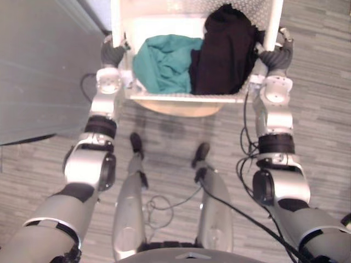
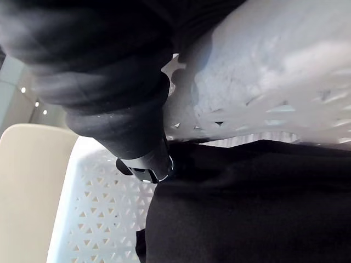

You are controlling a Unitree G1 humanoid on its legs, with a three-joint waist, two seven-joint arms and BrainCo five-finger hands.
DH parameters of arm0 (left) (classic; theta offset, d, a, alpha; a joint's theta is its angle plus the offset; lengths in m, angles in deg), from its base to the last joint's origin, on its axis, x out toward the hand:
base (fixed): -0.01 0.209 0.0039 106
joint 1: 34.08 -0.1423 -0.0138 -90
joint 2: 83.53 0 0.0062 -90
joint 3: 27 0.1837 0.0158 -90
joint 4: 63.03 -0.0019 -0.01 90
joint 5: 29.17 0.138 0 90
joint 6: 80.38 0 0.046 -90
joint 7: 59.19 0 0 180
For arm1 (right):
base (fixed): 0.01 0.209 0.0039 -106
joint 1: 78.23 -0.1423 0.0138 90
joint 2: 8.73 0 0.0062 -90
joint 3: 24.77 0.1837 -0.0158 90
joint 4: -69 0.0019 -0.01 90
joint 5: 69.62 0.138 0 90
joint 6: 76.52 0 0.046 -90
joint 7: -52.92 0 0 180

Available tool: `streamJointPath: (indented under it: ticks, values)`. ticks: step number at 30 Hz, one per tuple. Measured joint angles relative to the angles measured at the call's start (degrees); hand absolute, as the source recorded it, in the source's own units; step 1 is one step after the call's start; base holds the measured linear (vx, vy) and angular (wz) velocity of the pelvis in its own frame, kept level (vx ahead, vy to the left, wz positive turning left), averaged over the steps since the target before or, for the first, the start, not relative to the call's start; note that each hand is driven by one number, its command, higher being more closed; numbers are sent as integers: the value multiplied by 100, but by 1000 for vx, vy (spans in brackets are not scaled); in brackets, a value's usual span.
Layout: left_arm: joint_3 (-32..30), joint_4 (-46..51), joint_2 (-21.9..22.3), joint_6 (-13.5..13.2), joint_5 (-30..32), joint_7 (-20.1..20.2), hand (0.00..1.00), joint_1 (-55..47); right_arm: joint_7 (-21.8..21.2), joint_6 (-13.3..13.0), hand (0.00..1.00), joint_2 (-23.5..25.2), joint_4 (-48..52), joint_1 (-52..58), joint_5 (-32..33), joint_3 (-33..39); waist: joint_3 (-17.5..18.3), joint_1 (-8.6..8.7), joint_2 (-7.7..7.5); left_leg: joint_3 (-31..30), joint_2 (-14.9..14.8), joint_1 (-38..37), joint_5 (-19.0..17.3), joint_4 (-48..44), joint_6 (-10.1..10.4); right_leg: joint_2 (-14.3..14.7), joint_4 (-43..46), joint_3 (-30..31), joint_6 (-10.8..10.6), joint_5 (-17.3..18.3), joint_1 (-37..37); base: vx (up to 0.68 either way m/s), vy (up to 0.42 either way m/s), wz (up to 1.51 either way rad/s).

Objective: Pick up the laundry basket with both hands and put the clothes into the washing machine.

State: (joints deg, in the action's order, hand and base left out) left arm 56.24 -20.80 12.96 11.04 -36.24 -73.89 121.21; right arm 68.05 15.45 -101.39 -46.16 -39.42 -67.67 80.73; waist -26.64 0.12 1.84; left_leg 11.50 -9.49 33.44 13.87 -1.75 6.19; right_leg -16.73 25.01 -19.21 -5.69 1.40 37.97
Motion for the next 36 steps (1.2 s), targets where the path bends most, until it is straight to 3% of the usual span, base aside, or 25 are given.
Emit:
streamJointPath:
  ticks: [9,15,18,29,36]
  values:
    - [98,1118,110,-104,-66,-106,0,79,16,4,0,-28,184,131,253,394,0,-77,0,275,-53,40,1,-33,-1,2,-26,-29,0,0,-2,24,-31,0]
    - [515,1239,-31,-165,-29,-107,0,80,1,4,0,-170,180,136,469,432,0,-93,0,464,-108,33,0,-153,-1,10,-44,-66,0,0,-117,13,-44,3]
    - [720,1089,-93,-144,286,55,0,111,-20,4,0,-305,173,130,554,424,0,-89,0,585,-141,-41,-1,-192,-3,19,-60,-86,0,0,-229,-4,-53,3]
    - [979,344,-408,257,1079,771,0,334,-434,25,0,-682,-242,-224,679,258,1,24,0,751,-219,-230,67,-104,-92,134,-154,2,56,-103,-314,-11,-64,-7]
    - [1194,150,-557,470,1682,892,0,579,-471,39,0,-834,-299,-308,690,156,0,29,1,762,-245,-88,86,-106,-111,201,-179,20,81,-140,-162,18,-69,-3]
